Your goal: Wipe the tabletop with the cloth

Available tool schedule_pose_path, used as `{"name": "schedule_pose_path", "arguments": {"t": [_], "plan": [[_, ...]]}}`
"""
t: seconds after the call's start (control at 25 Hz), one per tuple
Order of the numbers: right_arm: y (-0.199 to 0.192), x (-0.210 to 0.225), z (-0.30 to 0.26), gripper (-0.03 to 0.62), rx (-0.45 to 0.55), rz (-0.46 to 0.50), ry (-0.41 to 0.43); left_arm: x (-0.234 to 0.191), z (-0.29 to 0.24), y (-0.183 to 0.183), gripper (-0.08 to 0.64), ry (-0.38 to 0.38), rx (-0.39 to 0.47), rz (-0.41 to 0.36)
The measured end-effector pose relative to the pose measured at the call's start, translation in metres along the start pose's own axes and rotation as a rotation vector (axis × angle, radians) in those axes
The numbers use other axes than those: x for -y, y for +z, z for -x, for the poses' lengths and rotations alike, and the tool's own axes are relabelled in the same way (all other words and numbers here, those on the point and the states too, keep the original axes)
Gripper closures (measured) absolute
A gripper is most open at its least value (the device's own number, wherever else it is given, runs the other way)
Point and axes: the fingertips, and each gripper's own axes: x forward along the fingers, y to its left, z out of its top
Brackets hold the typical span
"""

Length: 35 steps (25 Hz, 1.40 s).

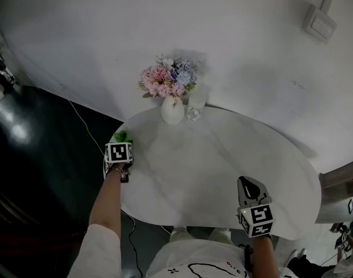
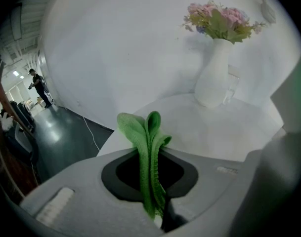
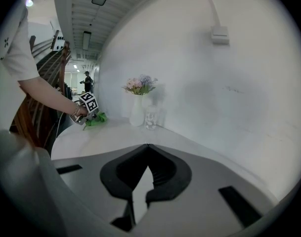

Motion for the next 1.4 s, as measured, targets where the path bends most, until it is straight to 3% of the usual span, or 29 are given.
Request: {"name": "schedule_pose_path", "arguments": {"t": [0.56,1.0,1.4], "plan": [[-0.001,-0.007,0.000,0.597,-0.002,-0.030,-0.002,0.008,0.001,-0.003,0.511,-0.088,-0.013,0.125],[-0.006,-0.007,0.009,0.597,0.001,-0.025,0.000,0.030,0.003,-0.006,0.511,-0.143,-0.027,0.136],[-0.018,0.006,0.024,0.597,-0.001,-0.025,0.001,0.056,0.005,-0.006,0.511,-0.143,-0.031,0.106]]}}
